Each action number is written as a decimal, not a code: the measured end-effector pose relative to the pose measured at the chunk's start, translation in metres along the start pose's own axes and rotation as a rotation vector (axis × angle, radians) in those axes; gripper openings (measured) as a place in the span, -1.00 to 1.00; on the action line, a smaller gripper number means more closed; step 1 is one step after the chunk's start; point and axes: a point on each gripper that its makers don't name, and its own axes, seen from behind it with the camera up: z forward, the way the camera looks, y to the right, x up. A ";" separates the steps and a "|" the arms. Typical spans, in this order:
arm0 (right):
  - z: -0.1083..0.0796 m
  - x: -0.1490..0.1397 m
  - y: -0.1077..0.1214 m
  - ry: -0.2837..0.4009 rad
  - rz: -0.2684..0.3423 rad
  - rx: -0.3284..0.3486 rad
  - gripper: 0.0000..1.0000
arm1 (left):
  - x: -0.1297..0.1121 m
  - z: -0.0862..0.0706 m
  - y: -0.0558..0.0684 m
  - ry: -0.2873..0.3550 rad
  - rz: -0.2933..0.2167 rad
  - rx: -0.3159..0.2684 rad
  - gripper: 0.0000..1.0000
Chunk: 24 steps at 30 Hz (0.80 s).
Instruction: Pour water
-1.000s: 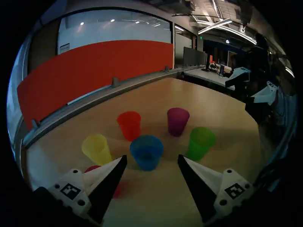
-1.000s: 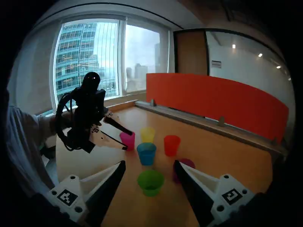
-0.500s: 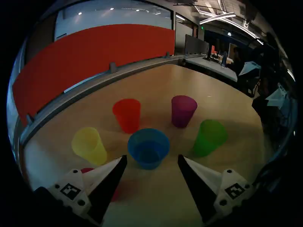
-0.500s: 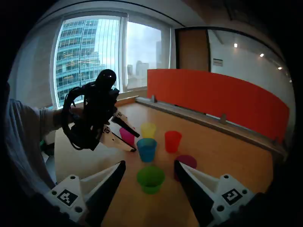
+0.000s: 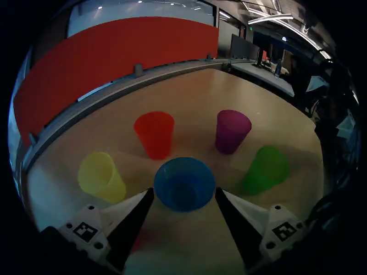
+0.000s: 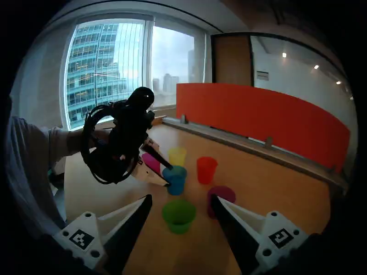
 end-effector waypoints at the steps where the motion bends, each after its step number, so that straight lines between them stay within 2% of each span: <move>1: 0.000 -0.001 0.001 0.000 0.001 -0.001 0.98 | 0.001 0.002 0.000 -0.001 0.001 0.001 1.00; 9: -0.004 -0.002 0.008 0.003 0.009 -0.012 0.98 | 0.004 0.011 0.001 -0.004 0.016 0.007 1.00; 18: -0.006 -0.002 0.011 0.005 0.012 -0.018 0.99 | 0.002 0.013 0.002 -0.008 0.036 0.016 0.98; 24: -0.006 -0.002 0.009 0.007 0.011 -0.014 0.99 | 0.001 0.013 -0.001 -0.009 0.034 0.023 0.78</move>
